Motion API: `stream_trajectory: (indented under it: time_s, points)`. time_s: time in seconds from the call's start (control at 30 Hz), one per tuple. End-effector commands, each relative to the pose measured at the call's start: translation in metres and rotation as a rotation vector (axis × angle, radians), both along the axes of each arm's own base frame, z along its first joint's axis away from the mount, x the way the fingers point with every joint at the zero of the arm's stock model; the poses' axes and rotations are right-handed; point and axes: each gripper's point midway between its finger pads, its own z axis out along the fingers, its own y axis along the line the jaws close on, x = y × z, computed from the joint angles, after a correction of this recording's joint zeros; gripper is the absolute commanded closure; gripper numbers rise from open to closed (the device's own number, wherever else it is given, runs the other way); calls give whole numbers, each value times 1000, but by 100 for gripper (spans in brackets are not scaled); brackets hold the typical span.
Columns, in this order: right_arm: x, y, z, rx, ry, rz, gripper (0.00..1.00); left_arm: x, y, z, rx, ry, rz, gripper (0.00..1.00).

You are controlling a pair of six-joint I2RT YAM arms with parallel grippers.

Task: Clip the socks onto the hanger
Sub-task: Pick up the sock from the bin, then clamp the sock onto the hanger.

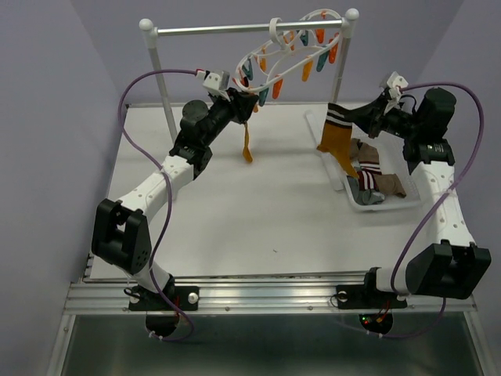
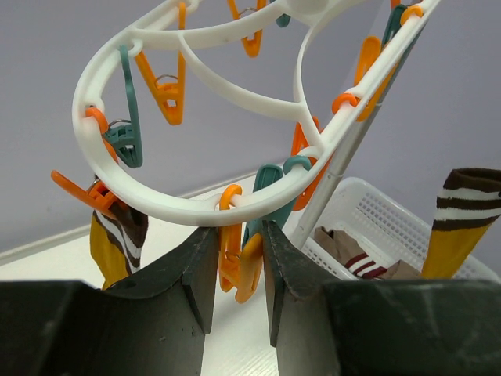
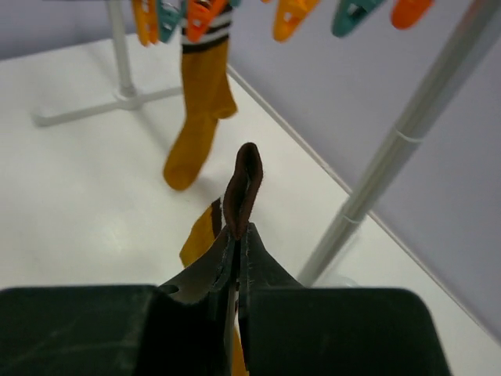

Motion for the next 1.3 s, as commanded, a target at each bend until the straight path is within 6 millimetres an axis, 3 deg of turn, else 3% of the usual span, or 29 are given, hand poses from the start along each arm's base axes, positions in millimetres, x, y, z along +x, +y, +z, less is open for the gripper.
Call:
stream_trajectory:
  time_s: [0.0,0.1,0.13,0.17,0.23,0.27,0.37,0.5,0.7,0.83,1.03,1.27]
  points:
    - [-38,46,27,78,41,278,99,-18,-7,41,-29,-93,-81,100]
    - [-32,67,17,82,72,302,99,-20,-8,42,-29,-96,-93,100]
    - [-35,85,16,93,99,333,99,-20,-8,42,-30,-92,-97,100]
    - [-24,91,7,104,142,317,99,-21,-8,42,-31,-91,-103,100]
    - [-28,112,10,125,192,398,99,-23,-9,43,-36,-88,-126,100]
    - [-21,118,0,135,235,426,99,-24,-10,42,-33,-87,-139,100]
    - [-18,132,5,179,258,480,99,-26,-9,43,-44,-77,-159,100]
    - [-16,151,-9,173,260,548,99,-27,-7,44,-55,-59,-197,100]
    - [-5,172,-18,172,250,616,99,-22,-7,44,-66,-20,-234,100]
    - [12,180,-22,183,246,591,99,-15,-5,41,-76,17,-229,100]
    - [15,188,-10,231,244,632,99,-12,-5,37,-63,26,-229,100]
    - [19,195,-9,247,246,662,99,-17,-8,37,-53,22,-255,100]
